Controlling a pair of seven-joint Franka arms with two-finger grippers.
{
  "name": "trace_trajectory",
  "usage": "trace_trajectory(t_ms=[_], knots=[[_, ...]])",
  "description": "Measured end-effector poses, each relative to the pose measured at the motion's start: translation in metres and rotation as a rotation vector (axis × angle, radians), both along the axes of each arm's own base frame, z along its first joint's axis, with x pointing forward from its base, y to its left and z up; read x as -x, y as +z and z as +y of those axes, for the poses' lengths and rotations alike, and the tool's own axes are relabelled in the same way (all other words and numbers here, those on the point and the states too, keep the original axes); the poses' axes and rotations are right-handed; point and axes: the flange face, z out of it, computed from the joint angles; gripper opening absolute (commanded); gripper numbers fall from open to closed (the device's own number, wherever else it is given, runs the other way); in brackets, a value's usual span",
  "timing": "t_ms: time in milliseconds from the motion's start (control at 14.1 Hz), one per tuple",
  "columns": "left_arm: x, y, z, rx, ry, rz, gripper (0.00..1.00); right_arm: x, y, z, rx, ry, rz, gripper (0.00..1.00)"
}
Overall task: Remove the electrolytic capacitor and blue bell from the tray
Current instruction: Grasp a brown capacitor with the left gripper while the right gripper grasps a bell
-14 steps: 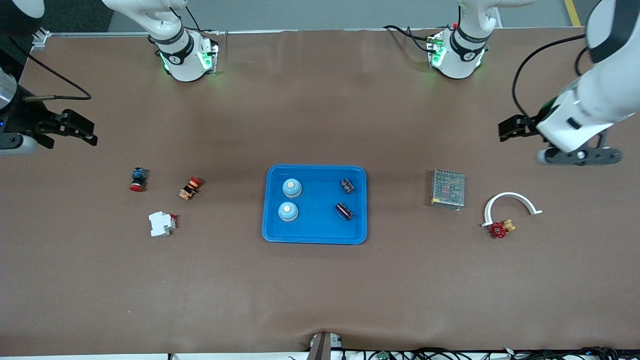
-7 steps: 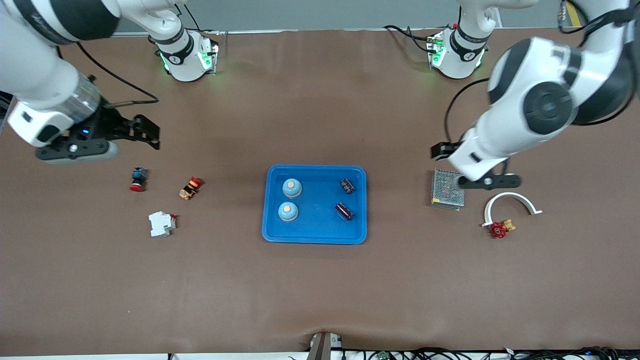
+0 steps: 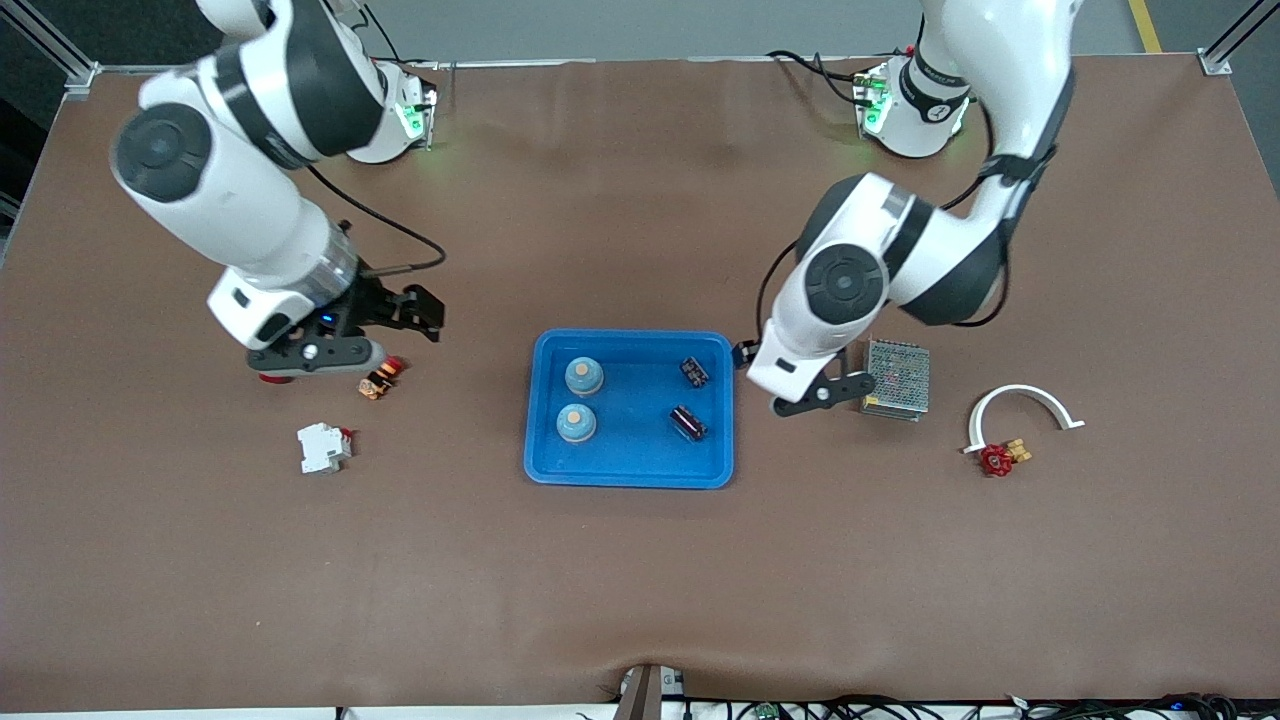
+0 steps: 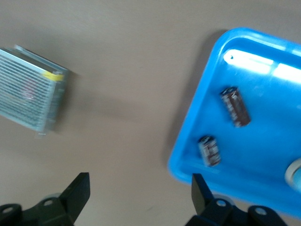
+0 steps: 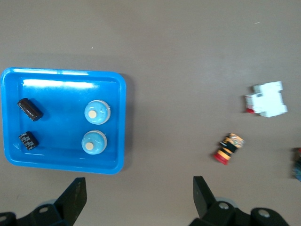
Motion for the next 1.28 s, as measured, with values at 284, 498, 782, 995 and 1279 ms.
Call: trace_trajectory(t_ms=[284, 498, 782, 995, 1279], knots=[[0.013, -0.06, -0.048, 0.028, 0.136, -0.035, 0.8, -0.002, -0.058, 0.052, 0.003, -0.024, 0.016, 1.0], [0.022, -0.088, -0.074, 0.057, 0.197, -0.059, 0.76, -0.003, -0.11, 0.083, 0.004, -0.002, 0.023, 1.0], [0.036, -0.121, -0.088, 0.04, 0.235, -0.035, 0.67, -0.002, -0.168, 0.108, 0.006, 0.022, 0.026, 1.0], [0.048, -0.142, -0.096, 0.013, 0.232, -0.02, 0.61, 0.002, -0.2, 0.122, 0.01, 0.038, 0.032, 1.0], [0.048, -0.152, -0.094, -0.013, 0.213, -0.032, 0.29, 0.007, -0.221, 0.129, 0.02, 0.049, 0.051, 1.0]])
